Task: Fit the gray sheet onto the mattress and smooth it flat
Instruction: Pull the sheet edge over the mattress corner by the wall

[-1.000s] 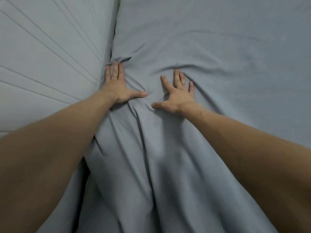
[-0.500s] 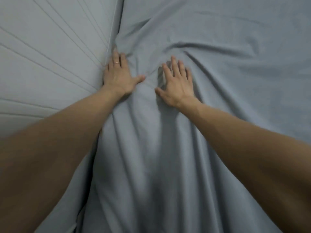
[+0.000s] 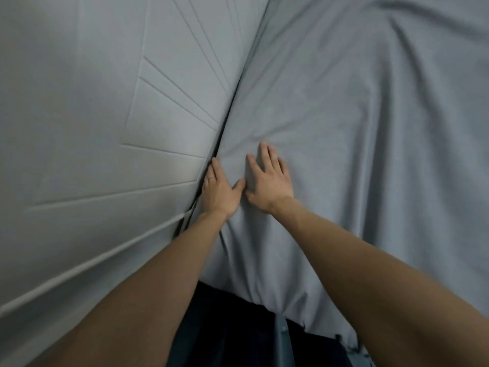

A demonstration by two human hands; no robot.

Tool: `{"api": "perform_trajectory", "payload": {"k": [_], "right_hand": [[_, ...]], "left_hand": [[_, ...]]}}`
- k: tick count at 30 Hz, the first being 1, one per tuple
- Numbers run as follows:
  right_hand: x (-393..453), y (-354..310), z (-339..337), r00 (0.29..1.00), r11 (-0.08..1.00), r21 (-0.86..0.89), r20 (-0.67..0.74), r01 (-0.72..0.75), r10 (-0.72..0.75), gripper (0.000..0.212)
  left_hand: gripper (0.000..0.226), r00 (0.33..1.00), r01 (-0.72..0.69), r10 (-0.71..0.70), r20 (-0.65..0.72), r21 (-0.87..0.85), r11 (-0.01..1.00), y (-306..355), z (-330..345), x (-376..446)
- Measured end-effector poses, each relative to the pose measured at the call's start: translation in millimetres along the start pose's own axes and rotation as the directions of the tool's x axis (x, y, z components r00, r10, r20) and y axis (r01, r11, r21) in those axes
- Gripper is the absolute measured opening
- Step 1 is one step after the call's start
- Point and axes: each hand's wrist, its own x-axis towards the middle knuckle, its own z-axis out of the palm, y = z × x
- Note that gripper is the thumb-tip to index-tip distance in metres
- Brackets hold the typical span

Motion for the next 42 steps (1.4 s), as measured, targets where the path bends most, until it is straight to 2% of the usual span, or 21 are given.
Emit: {"api": "perform_trajectory", "payload": {"k": [3,6,8,11,13,17,21,24,27,29,30,32,33,34,37,40,42], "right_hand": [[7,-8,10,0.997,0.994,-0.078,0.026,0.074,-0.072,0.095],[9,-11,12,0.996,0.989,-0.121,0.045,0.083,-0.078,0.104],[5,-11,12,0.997,0.99,-0.123,0.015,0.072,-0.071,0.103],[-16,-19,15,0.996,0.987,-0.138,-0.022,0.082,-0.086,0.097],[-35,-33,21,0.992,0.982,-0.144,0.017,0.125,-0.124,0.097],[-70,-60,43,0.983,0.974,-0.141,0.074,0.177,-0.168,0.092],[-92,-75,72,0.979,0.984,-0.093,0.148,0.152,-0.137,0.09],[-94,-78,82,0.962,0.973,-0.106,0.201,0.207,-0.183,0.093],[-93,-77,82,0.953,0.965,-0.113,0.218,0.237,-0.209,0.095],[-93,-76,80,0.952,0.961,-0.132,0.222,0.244,-0.211,0.096],[-93,-75,79,0.954,0.96,-0.142,0.214,0.243,-0.21,0.096],[-95,-75,78,0.958,0.958,-0.149,0.192,0.244,-0.214,0.093],[-95,-75,78,0.958,0.957,-0.148,0.183,0.25,-0.222,0.091],[-96,-76,78,0.957,0.955,-0.147,0.178,0.258,-0.231,0.089],[-98,-75,81,0.954,0.948,-0.152,0.152,0.281,-0.259,0.083],[-100,-77,85,0.949,0.937,-0.165,0.12,0.309,-0.292,0.078],[-103,-81,88,0.942,0.929,-0.164,0.102,0.333,-0.319,0.074]], "left_hand": [[0.094,0.988,0.067,-0.029,0.155,-0.248,0.967,-21,-10,26],[0.09,0.969,0.069,0.007,0.246,-0.301,0.951,-34,-19,35],[0.099,0.986,0.015,0.028,0.167,-0.252,0.968,-37,-17,27],[0.08,0.998,-0.015,0.004,-0.067,-0.162,0.987,-44,-8,-24],[0.073,0.981,0.06,-0.084,-0.174,-0.14,0.988,-58,-1,-72],[0.073,0.952,0.236,-0.25,-0.177,-0.097,0.967,-108,26,-138],[0.075,0.97,0.153,-0.162,-0.182,-0.061,0.986,-137,42,-156],[0.076,0.95,0.196,-0.229,-0.213,-0.166,0.966,-136,38,-147],[0.066,0.93,0.236,-0.303,-0.208,-0.293,0.927,-135,27,-142],[0.053,0.877,0.299,-0.404,-0.262,-0.362,0.883,-134,25,-148],[0.046,0.821,0.35,-0.496,-0.285,-0.435,0.829,-133,26,-152],[0.039,0.7,0.424,-0.678,-0.226,-0.632,0.649,-138,32,-159],[0.039,0.671,0.429,-0.721,-0.172,-0.703,0.567,-145,36,-161],[0.04,0.676,0.425,-0.726,-0.128,-0.738,0.525,-155,40,-162],[0.046,0.772,0.395,-0.635,-0.03,-0.76,0.516,-183,44,-158],[0.041,0.82,0.399,-0.562,0.11,-0.814,0.423,-196,44,-150],[0.022,0.832,0.411,-0.549,0.078,-0.753,0.515,-207,47,-149]]}}
